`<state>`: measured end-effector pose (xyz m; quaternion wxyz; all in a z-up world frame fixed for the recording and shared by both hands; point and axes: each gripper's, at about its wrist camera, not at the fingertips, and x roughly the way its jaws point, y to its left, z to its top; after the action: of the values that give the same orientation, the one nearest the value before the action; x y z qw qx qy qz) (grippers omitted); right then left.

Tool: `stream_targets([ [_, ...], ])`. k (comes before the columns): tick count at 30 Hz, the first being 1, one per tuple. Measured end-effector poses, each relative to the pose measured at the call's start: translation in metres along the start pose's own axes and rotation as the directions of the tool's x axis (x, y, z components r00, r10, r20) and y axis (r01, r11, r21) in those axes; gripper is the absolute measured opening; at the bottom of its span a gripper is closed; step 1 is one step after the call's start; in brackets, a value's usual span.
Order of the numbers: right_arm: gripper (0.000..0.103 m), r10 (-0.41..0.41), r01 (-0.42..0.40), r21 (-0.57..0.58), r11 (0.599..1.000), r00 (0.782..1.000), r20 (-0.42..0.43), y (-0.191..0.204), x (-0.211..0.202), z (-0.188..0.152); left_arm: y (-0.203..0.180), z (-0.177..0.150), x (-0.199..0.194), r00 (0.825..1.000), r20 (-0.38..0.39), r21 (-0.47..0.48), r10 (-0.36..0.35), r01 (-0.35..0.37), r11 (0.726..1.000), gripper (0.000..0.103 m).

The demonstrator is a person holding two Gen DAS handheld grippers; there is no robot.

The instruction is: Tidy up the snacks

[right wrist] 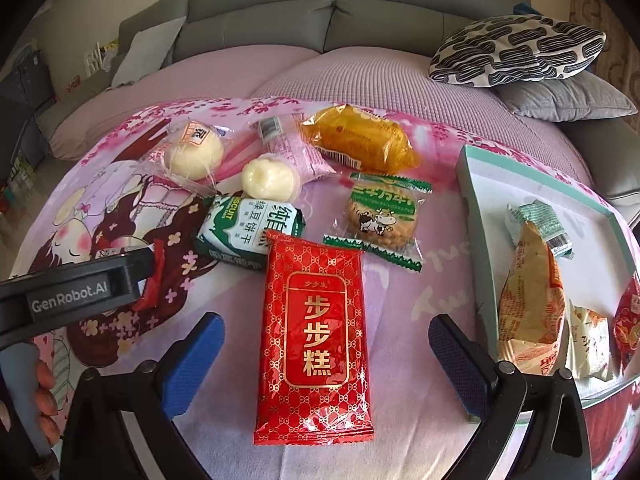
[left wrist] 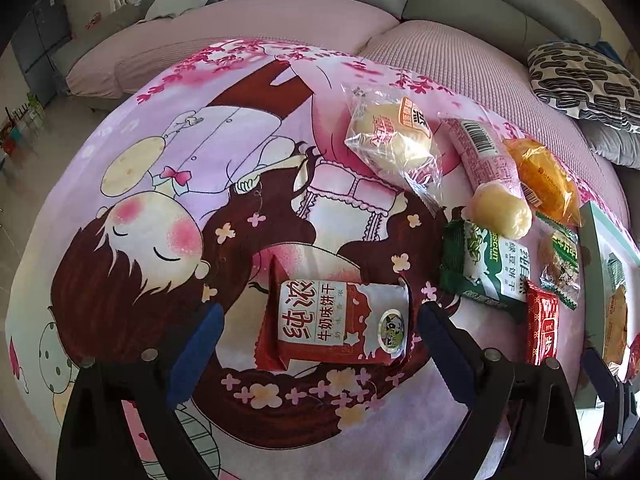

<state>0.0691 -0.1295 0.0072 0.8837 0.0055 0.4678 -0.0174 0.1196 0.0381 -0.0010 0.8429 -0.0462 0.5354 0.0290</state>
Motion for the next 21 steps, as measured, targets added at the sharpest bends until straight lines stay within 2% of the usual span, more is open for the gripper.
stream_targets([
  [6, 0.103, -0.004, 0.005, 0.019, 1.000, 0.999, -0.047, -0.003, 0.010, -0.005, -0.001, -0.002, 0.015, 0.999, -0.038, 0.005, 0.012, -0.012, 1.000, 0.097],
  [11, 0.103, 0.002, 0.002, 0.061, 0.998, 0.998, -0.068, -0.012, 0.013, -0.006, -0.003, -0.001, 0.020, 0.999, -0.042, 0.009, 0.023, -0.023, 1.000, 0.097],
  [21, 0.103, 0.014, -0.007, 0.090, 0.996, 0.998, -0.069, -0.016, 0.012, -0.006, -0.005, 0.000, 0.022, 0.999, -0.039, 0.002, 0.024, -0.024, 1.000, 0.097],
])
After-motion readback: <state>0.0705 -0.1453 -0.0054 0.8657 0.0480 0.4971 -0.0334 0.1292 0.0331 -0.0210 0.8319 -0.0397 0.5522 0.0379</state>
